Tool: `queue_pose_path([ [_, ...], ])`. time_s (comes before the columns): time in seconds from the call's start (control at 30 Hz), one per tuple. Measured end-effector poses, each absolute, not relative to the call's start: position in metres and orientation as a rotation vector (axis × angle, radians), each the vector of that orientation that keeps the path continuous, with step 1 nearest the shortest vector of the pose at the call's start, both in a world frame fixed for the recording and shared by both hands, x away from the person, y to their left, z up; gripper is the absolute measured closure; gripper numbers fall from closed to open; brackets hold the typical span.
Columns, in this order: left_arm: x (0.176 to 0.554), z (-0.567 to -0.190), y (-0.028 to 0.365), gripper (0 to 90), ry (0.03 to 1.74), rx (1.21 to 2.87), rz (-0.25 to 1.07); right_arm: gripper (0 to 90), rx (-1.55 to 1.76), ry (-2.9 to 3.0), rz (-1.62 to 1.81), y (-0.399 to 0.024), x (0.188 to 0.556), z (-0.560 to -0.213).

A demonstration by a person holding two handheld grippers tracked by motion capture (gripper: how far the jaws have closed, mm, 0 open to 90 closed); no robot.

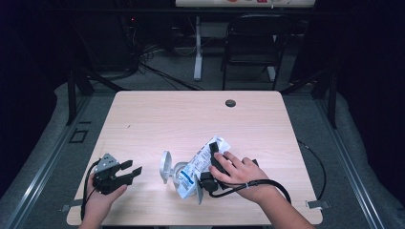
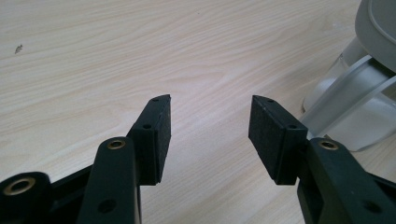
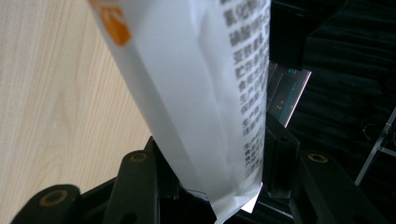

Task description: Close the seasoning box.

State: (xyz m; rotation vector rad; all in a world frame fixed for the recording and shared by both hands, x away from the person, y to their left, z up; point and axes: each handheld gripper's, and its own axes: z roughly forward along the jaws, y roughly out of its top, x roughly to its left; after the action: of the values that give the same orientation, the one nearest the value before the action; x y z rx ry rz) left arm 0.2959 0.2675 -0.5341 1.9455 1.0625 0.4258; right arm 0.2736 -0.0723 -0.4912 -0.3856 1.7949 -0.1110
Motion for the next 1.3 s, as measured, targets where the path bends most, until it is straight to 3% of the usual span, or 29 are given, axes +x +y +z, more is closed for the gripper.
queue_pose_path([
  [1.3,0.2960,-0.5341,0.2681,49.5,1.068,1.945,0.427,64.7,-0.452,1.761,-0.122,-0.0707,0.2685,-0.4937],
])
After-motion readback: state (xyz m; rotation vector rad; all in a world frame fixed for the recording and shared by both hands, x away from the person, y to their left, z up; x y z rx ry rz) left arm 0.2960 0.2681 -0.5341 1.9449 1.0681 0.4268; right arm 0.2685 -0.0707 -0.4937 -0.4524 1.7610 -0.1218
